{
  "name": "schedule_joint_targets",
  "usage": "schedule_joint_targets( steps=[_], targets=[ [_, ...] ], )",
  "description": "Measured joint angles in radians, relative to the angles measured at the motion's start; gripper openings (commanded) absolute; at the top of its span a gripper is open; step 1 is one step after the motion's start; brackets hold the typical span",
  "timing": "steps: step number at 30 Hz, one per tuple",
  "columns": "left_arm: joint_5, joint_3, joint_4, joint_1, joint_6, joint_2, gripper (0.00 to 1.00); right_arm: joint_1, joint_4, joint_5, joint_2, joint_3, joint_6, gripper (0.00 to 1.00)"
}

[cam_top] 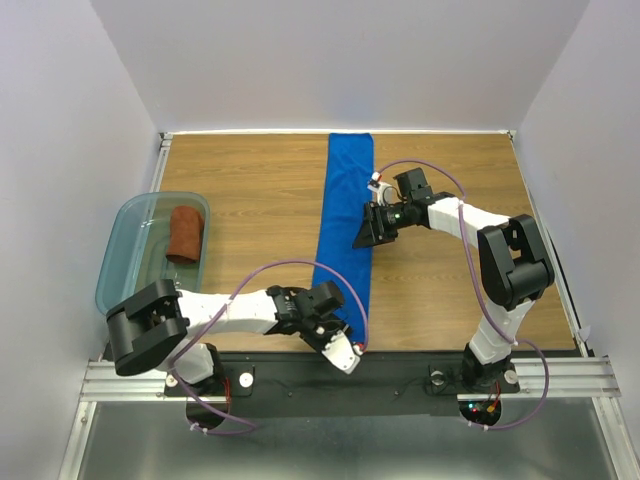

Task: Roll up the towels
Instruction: Fold the towel

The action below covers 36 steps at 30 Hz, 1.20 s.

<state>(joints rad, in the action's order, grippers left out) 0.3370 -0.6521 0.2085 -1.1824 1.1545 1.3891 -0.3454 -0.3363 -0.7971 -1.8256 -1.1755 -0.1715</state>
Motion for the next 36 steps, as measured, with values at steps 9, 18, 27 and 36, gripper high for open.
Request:
schedule_joint_targets(
  steps=[9, 18, 27, 36],
  targets=[
    [0.0, -0.045, -0.016, -0.001, -0.08, 0.069, 0.03, 0.0, -0.004, 0.001, 0.0, 0.0, 0.011, 0.54],
    [0.019, -0.051, 0.005, 0.0, -0.106, 0.066, 0.0, 0.0, -0.016, 0.002, 0.0, 0.0, 0.023, 0.56],
    [0.145, -0.193, 0.162, 0.063, -0.171, 0.057, 0.0, 0.058, -0.037, -0.011, 0.022, -0.01, 0.053, 1.0],
    [0.222, -0.433, 0.246, 0.282, -0.164, 0.177, 0.0, 0.175, -0.045, -0.016, 0.037, -0.119, 0.068, 1.0]
  ],
)
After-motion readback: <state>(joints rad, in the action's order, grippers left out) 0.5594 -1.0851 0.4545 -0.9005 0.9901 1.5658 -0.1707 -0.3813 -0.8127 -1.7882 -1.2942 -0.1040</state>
